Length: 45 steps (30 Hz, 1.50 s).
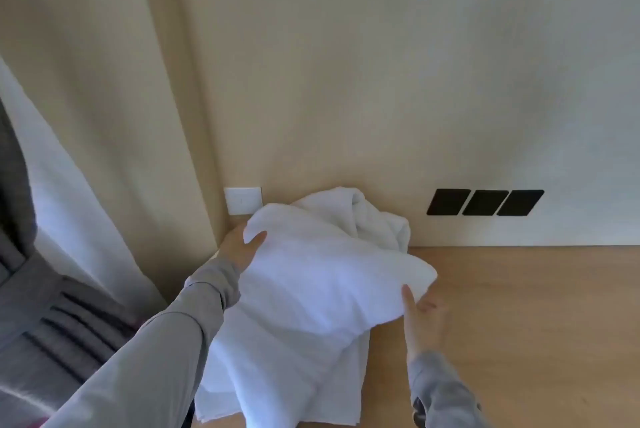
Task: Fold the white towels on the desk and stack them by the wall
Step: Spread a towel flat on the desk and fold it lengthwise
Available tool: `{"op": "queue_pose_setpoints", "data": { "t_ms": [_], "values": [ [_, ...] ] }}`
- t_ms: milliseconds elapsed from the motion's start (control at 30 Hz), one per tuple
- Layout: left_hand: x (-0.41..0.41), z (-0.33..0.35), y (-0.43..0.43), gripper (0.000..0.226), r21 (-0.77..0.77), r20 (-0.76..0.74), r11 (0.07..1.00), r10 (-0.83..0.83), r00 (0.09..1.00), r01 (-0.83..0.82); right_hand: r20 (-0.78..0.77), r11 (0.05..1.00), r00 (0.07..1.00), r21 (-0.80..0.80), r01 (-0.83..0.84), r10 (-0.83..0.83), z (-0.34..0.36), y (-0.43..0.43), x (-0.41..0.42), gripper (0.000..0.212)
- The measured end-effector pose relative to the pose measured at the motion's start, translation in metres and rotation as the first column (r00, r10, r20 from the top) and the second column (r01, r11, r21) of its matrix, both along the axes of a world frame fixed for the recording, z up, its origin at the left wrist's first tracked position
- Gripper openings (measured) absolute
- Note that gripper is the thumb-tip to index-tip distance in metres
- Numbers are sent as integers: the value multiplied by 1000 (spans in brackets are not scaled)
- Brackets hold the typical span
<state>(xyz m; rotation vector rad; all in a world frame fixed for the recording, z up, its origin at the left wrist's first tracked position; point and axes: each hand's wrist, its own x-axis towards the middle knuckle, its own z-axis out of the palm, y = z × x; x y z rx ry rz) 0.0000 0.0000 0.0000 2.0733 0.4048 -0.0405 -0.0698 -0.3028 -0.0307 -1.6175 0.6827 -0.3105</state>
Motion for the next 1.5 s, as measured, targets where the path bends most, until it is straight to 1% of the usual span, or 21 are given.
{"op": "queue_pose_setpoints", "data": {
  "t_ms": [67,133,167,233,300,400,467,533,667,733,800,867,900,1000,1100,1167,1233,1300,1367,1433,1500],
  "values": [
    [11,-5,5,56,-12,35,1000,-4,999,4,-83,987,996,161,-10,24,-17,2,-3,35],
    [23,-11,13,58,-14,7,1000,-7,1000,7,-142,931,977,351,-98,157,-29,9,-7,36],
    [32,-16,17,60,-34,-15,999,-6,1000,5,-135,898,968,416,-141,214,-31,13,-8,37],
    [45,-21,22,62,-88,-51,996,-29,998,25,-80,854,961,482,-196,265,-28,21,-5,41],
    [57,-25,26,62,-99,-55,994,-61,997,55,-38,851,962,478,-219,269,-27,26,-1,43],
    [70,-31,28,68,-61,-72,993,-102,992,98,44,837,962,483,-255,268,-21,25,2,46],
    [76,-36,31,74,-5,-128,997,-74,989,74,137,794,937,500,-346,322,-10,22,4,52],
    [75,-35,33,78,18,-214,1000,-13,977,18,191,770,912,490,-408,362,6,21,7,51],
    [64,-30,41,71,-119,-273,993,-27,962,-6,217,783,923,490,-384,317,47,25,17,44],
    [55,-26,45,70,-234,-268,972,-39,963,-25,269,764,912,499,-408,311,78,31,20,41],
    [44,-20,44,74,-395,-230,917,-45,972,-51,328,740,888,498,-452,321,112,37,22,42],
    [35,-11,37,79,-564,-175,824,-61,983,-50,422,701,835,472,-535,353,144,42,20,42],
    [32,-5,31,81,-620,-145,784,-81,986,-27,468,687,802,443,-576,371,158,43,19,41],
    [26,18,13,88,-674,-93,737,-150,984,48,532,691,747,362,-626,398,194,37,11,36],
    [23,39,-7,95,-700,-55,711,-148,987,68,542,734,758,334,-591,363,218,15,5,32],
    [19,57,-24,88,-740,1,667,-130,992,88,554,753,768,343,-562,321,230,-6,0,31],
    [14,76,-46,71,-765,95,623,-139,986,162,568,769,777,358,-529,270,239,-31,-7,23],
    [7,96,-75,55,-741,193,625,-150,970,244,580,789,783,363,-496,226,244,-59,-16,16],
    [-2,114,-110,43,-687,279,675,-98,955,269,578,802,796,383,-459,180,245,-93,-26,17],
    [-11,130,-150,36,-648,348,718,-20,937,255,562,819,815,397,-414,140,245,-131,-38,27],
    [-21,144,-191,38,-620,410,738,17,912,265,545,835,829,394,-384,124,247,-172,-51,36]
  ]
}}
